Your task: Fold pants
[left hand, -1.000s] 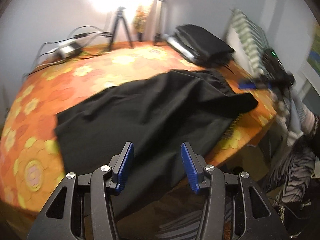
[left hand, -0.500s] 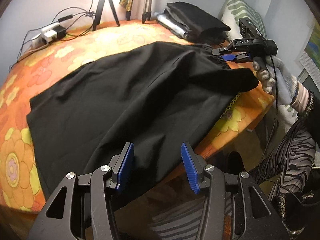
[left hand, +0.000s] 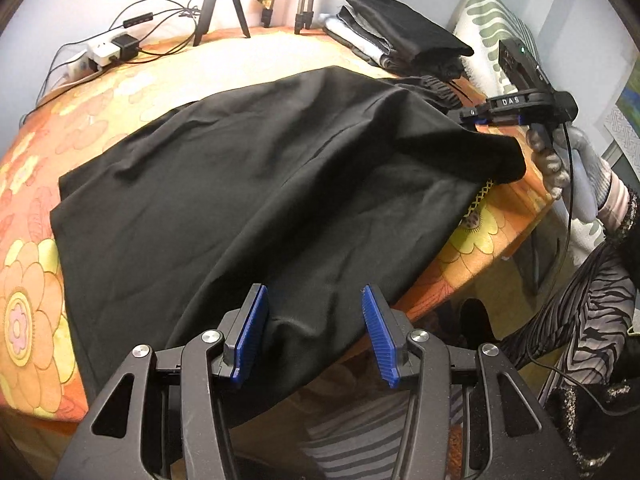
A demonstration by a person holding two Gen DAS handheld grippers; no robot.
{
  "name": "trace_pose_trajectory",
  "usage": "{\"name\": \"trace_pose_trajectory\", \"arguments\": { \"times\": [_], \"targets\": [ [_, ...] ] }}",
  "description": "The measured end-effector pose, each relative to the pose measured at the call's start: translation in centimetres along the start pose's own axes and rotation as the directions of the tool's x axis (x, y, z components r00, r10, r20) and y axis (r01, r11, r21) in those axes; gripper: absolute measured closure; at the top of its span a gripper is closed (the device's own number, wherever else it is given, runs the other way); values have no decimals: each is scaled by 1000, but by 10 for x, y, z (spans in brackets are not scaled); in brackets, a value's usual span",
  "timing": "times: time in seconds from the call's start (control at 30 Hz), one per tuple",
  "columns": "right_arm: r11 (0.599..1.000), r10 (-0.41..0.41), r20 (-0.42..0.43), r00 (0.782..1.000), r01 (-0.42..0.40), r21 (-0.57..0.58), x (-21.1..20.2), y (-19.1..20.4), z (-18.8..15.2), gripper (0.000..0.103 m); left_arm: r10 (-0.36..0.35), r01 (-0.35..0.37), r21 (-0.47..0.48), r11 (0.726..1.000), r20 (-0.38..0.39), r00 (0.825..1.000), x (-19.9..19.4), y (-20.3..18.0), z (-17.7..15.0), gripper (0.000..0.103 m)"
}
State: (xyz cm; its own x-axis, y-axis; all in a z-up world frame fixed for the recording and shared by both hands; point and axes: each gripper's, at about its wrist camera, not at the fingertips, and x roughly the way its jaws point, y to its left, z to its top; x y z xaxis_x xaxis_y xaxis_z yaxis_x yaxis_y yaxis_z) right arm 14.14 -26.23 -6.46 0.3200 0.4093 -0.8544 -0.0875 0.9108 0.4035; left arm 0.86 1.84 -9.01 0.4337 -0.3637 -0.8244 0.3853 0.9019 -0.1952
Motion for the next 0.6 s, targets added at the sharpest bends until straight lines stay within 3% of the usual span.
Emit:
{"name": "trace_pose_trajectory", "arguments": {
  "times": [0.1, 0.2, 0.27, 0.33, 0.4, 0.6],
  "targets": [
    [996, -49, 68, 996, 54, -65, -15, 11, 11, 96, -5, 5, 7, 1000, 0, 1000, 0, -2, -1, 55],
    [968, -173, 207, 963, 205, -147, -42, 23, 27, 97, -4, 4, 18, 1000, 0, 1000, 1, -4, -2, 55],
    [967, -168, 188, 968, 199, -161, -41, 20, 33, 94, -9, 9, 11, 1000, -1, 1000, 1, -3, -3, 55],
    [971, -188, 146, 971, 206, -122, -36, 10, 37, 69, -13, 13, 7, 1000, -3, 1000, 0, -3, -5, 55],
    [979, -188, 124, 974, 197, -58, -39, -3, 33, 59, -11, 11, 10, 1000, -3, 1000, -1, -4, -7, 55],
    [998, -45, 155, 987, 36, 58, -88, -21, -16, 59, -31, 31, -2, 1000, 1, 1000, -3, -2, -7, 55]
  ]
}}
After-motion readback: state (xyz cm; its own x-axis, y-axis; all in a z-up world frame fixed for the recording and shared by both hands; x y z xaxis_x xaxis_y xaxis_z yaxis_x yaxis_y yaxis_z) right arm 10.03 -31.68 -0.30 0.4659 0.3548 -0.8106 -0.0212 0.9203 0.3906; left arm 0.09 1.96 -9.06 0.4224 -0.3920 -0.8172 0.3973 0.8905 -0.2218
